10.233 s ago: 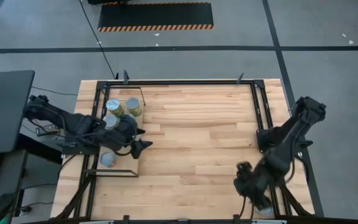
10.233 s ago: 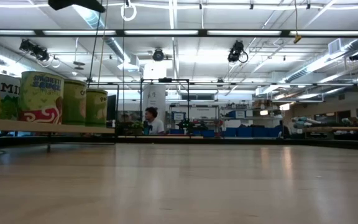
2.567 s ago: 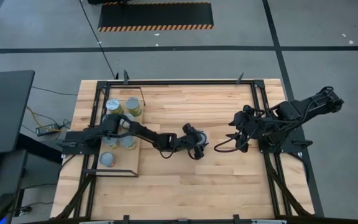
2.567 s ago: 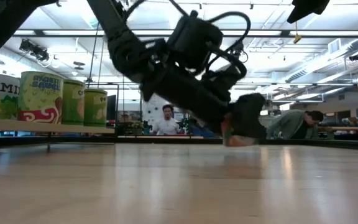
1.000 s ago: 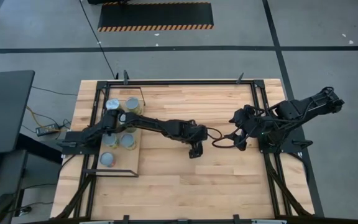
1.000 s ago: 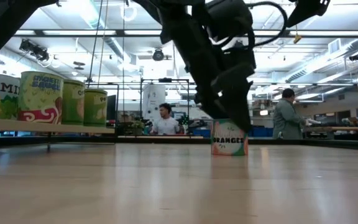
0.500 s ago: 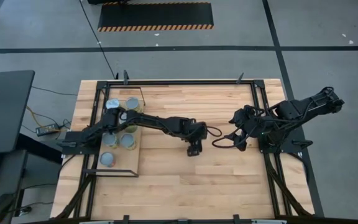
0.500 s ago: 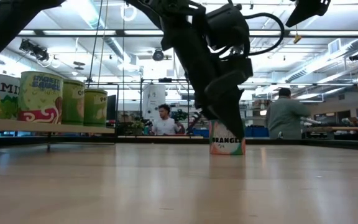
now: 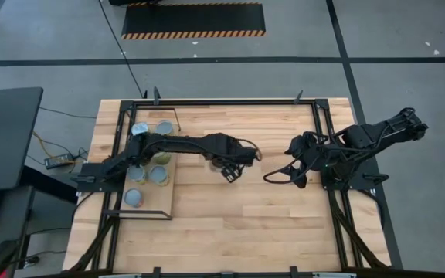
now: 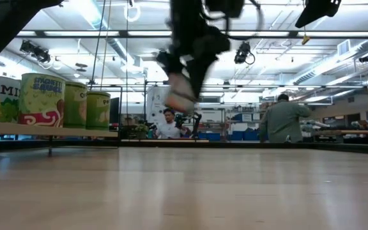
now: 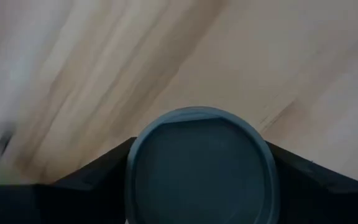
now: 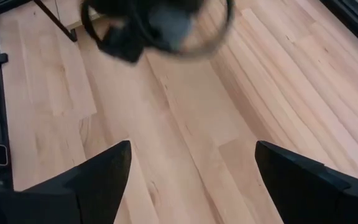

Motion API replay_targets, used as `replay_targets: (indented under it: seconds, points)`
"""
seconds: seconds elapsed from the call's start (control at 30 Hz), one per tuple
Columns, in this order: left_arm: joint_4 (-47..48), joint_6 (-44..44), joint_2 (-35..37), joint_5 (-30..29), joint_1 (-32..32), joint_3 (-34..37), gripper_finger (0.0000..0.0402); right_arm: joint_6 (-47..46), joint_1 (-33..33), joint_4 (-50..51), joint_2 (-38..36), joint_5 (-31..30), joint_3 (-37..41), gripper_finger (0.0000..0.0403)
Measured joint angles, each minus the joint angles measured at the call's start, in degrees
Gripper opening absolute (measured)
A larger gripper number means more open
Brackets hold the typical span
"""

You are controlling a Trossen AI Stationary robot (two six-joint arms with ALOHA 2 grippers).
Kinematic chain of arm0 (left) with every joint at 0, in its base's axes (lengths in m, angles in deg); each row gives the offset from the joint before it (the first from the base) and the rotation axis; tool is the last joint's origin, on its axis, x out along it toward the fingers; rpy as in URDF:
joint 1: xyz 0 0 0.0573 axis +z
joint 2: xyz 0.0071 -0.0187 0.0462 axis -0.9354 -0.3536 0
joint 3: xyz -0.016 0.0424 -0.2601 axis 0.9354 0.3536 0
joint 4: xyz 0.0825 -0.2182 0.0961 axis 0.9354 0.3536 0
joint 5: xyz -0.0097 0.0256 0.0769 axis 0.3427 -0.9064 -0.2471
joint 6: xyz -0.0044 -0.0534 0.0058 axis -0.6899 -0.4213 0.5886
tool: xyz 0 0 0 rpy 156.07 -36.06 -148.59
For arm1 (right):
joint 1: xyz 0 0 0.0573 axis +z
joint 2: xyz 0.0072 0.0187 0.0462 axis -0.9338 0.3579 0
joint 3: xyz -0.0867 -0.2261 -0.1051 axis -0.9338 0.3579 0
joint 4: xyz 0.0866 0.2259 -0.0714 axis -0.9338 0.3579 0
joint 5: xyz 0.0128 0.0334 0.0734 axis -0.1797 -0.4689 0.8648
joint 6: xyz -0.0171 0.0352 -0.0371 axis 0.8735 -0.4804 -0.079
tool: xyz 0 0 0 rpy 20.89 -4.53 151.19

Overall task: Pick and place cans onto a shelf
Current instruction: Put the small canned oranges on the shelf

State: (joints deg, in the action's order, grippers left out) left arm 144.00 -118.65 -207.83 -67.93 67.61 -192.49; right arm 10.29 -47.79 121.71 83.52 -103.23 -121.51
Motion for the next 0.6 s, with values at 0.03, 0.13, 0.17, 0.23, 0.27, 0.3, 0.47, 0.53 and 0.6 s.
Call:
replay_targets:
  seconds: [0.03, 0.13, 0.17, 0.23, 0.27, 0.3, 0.47, 0.53, 0.6]
  points:
    - [4.90, -4.89, 0.00, -0.56, -0.41, -1.99, 0.0287, 0.02, 0.00, 0.00, 0.00, 0.00, 0.00, 0.0350]
    - [13.62, -16.56, 0.23, -2.36, -3.42, -5.91, 0.0287, 0.02, 0.02, 0.00, 0.00, 0.06, 0.00, 0.0350]
    - [12.74, -19.36, 0.95, -2.17, -4.72, -6.05, 0.0287, 0.02, 0.00, 0.00, 0.00, 0.25, 0.00, 0.0350]
    - [12.49, -26.96, 2.95, -1.09, -7.21, -6.04, 0.0287, 0.05, 0.00, 0.05, 0.00, 1.45, 0.00, 0.0350]
    - [12.99, -30.47, 3.81, -1.31, -8.44, -6.13, 0.0287, 0.05, 0.00, 0.07, 0.00, 2.27, 0.00, 0.0350]
    - [13.21, -33.40, 4.55, -2.01, -9.63, -6.11, 0.0287, 0.05, 0.02, 0.04, 0.00, 2.98, 0.00, 0.0350]
    - [13.06, -46.53, 9.17, -3.41, -14.49, -0.75, 0.0287, 0.05, 0.02, 0.20, 0.00, 7.20, 0.00, 0.0350]
    - [12.87, -52.80, 12.23, -3.45, -16.81, 3.63, 0.0287, -0.01, 0.02, 0.27, 0.00, 8.48, 0.00, 0.0350]
    - [13.20, -60.60, 14.96, -2.89, -19.67, 8.36, 0.0287, -0.10, 0.00, 0.40, 0.00, 9.68, 0.00, 0.0350]
